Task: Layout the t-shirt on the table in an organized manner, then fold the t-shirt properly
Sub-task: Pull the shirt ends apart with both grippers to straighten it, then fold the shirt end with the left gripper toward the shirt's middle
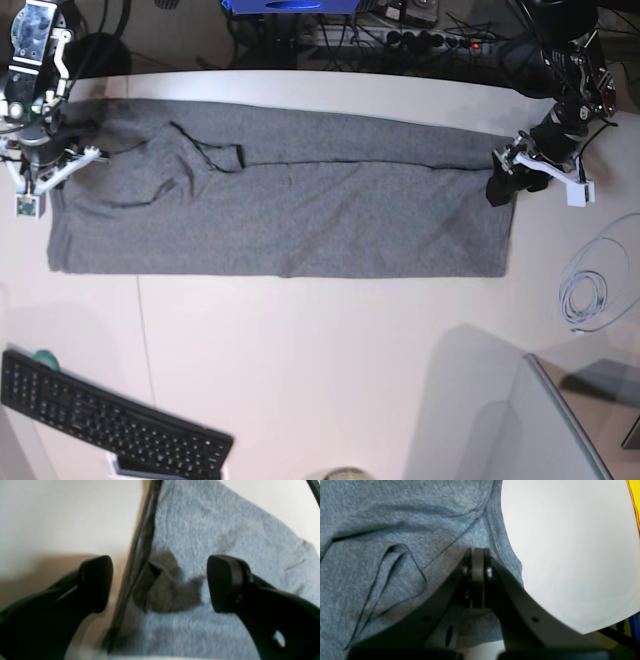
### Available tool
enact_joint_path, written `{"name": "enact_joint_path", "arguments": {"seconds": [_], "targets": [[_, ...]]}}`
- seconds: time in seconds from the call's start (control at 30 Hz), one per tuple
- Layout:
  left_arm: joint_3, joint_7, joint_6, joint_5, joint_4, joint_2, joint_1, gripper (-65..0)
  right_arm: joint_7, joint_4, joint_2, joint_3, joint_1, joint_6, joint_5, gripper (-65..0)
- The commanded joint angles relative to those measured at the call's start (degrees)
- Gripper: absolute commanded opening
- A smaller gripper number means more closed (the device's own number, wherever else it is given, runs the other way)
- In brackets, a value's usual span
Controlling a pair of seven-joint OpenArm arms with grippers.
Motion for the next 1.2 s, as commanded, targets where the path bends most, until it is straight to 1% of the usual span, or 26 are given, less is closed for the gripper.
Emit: {"name": "enact_joint_path", "arguments": {"seconds": [0.0, 0.07, 0.17, 0.27, 0.3, 0.37, 0.4, 0.43, 0.5, 0.57, 0.6, 0.67, 0.8, 0.93, 1.0, 1.07, 1.17], "targets": [[-0.1, -0.5, -0.5, 0.6, -0.3, -0.9, -0.9, -8.7, 1.3, 1.0, 0.5, 0.2, 0.5, -0.2, -0.1, -64.8], [-0.1, -0.7, -0.5, 4.9, -2.1, -0.7, -2.2, -8.7, 1.3, 1.0, 0.5, 0.2, 0.5, -0.2, -0.1, -64.8], [-0.1, -4.5, -0.5, 11.2, -4.4, -0.2, -3.3, -8.9, 1.3, 1.0, 0.5, 0.2, 0.5, -0.2, -0.1, -64.8], [-0.1, -6.9, -0.5, 13.2, -7.0, 0.2, -3.5, -9.5, 1.3, 1.0, 0.5, 0.2, 0.5, -0.2, -0.1, -64.8], [-0.1, -7.2, -0.5, 13.5, -7.8, 0.2, -3.5, -12.0, 1.3, 1.0, 0.5, 0.2, 0.5, -0.2, -0.1, -64.8], [-0.1, -7.3, -0.5, 13.7, -9.4, -0.1, -3.5, -21.7, 1.3, 1.0, 0.5, 0.2, 0.5, -0.2, -0.1, -64.8], [-0.1, -7.4, -0.5, 13.7, -9.9, -0.1, -3.5, -28.0, 1.3, 1.0, 0.5, 0.2, 0.5, -0.2, -0.1, -64.8], [-0.1, -7.4, -0.5, 13.7, -10.3, -0.3, -3.5, -34.6, 1.3, 1.0, 0.5, 0.2, 0.5, -0.2, -0.1, -64.8], [-0.1, -7.4, -0.5, 13.7, -10.5, -1.1, -3.5, -50.0, 1.3, 1.0, 0.5, 0.2, 0.5, -0.2, -0.1, -64.8], [-0.1, -7.4, -0.5, 13.7, -10.5, -1.3, -3.4, -62.4, 1.3, 1.0, 0.5, 0.2, 0.5, -0.2, -0.1, -64.8], [-0.1, -7.4, -0.5, 13.7, -10.5, -1.3, -3.4, -65.0, 1.3, 1.0, 0.5, 0.2, 0.5, -0.2, -0.1, -64.8], [-0.1, -7.4, -0.5, 13.6, -10.4, -1.4, -3.4, -65.0, 1.3, 1.0, 0.5, 0.2, 0.5, -0.2, -0.1, -64.8], [-0.1, -7.4, -0.5, 13.6, -10.1, -4.2, -4.9, -65.0, 1.3, 1.3, 0.5, 0.2, 0.4, -0.2, -0.1, -64.8], [-0.4, -7.0, -0.5, 13.1, -10.0, -7.7, -6.1, -65.0, 1.3, 1.3, 0.5, 0.2, 0.2, -0.2, -0.1, -64.8], [-0.5, -6.9, -0.5, 13.1, -8.8, -8.4, -6.0, -65.0, 1.3, 1.3, 0.5, 0.2, 0.2, -0.2, -0.1, -64.8], [-0.6, -6.9, -0.5, 13.1, -4.7, -8.3, -5.2, -65.0, 1.3, 1.3, 0.5, 0.2, 0.1, -0.2, -0.1, -64.8], [-0.4, -6.8, -0.5, 13.1, 4.0, -7.4, -0.6, -65.0, 1.3, 1.3, 0.5, 0.2, 0.1, -0.2, -0.1, -64.8]]}}
